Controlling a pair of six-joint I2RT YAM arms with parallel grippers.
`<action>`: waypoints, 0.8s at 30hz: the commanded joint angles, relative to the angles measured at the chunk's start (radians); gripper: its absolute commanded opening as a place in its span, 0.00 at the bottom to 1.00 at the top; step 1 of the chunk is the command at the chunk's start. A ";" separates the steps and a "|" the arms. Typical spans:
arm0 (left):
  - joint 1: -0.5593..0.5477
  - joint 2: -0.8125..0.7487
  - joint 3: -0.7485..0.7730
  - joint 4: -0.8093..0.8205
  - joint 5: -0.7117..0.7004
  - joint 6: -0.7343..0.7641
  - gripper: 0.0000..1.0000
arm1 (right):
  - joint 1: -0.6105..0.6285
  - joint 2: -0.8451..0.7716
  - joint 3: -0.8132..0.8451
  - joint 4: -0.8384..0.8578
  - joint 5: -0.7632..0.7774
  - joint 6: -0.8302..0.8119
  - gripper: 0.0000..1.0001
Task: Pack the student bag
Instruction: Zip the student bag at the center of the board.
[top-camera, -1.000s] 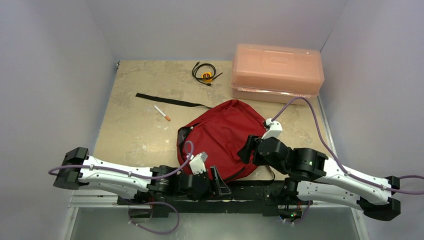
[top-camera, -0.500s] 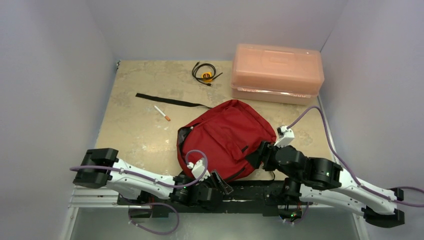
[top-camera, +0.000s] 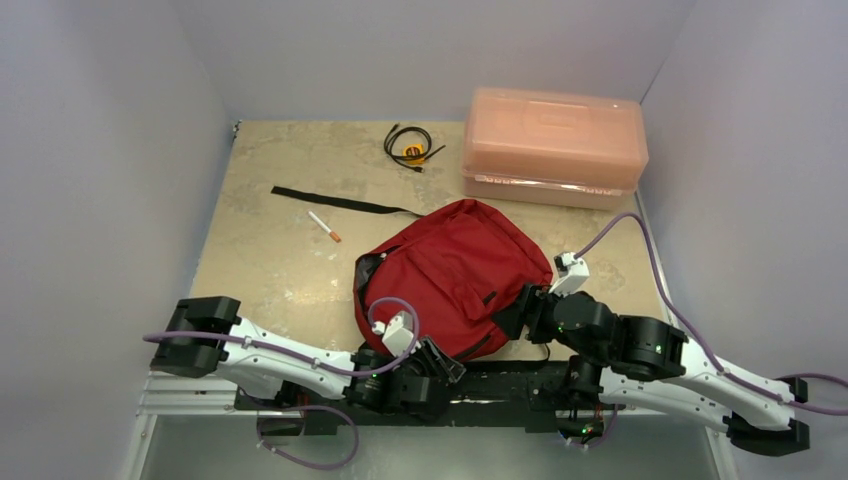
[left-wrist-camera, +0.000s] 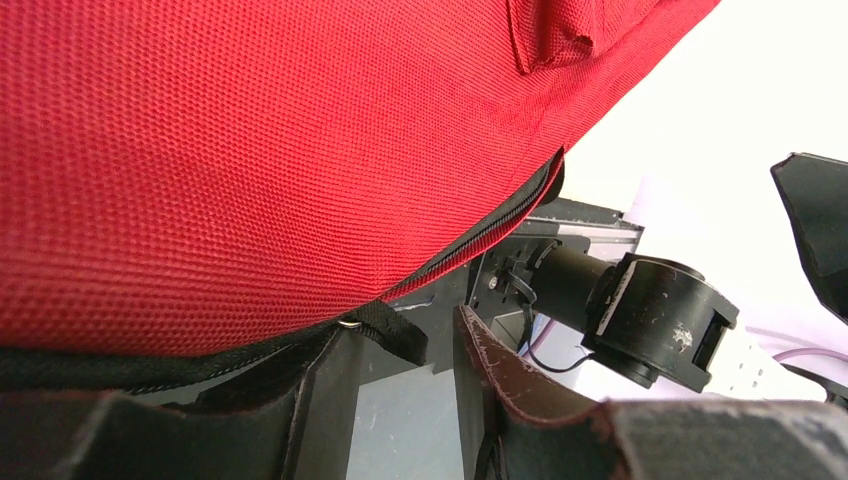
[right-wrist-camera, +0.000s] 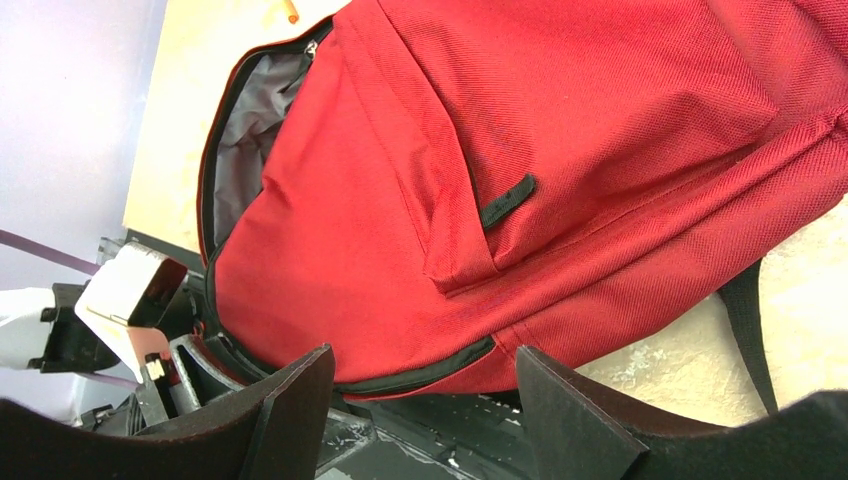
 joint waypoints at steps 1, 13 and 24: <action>-0.004 0.011 -0.005 0.050 -0.044 -0.325 0.36 | -0.001 -0.007 0.022 0.008 0.002 -0.015 0.71; -0.004 -0.044 0.016 -0.159 0.003 -0.315 0.00 | -0.001 0.098 -0.026 0.129 -0.183 -0.081 0.79; -0.004 -0.196 -0.033 -0.316 0.138 -0.233 0.00 | 0.001 0.017 -0.225 0.202 -0.466 0.065 0.83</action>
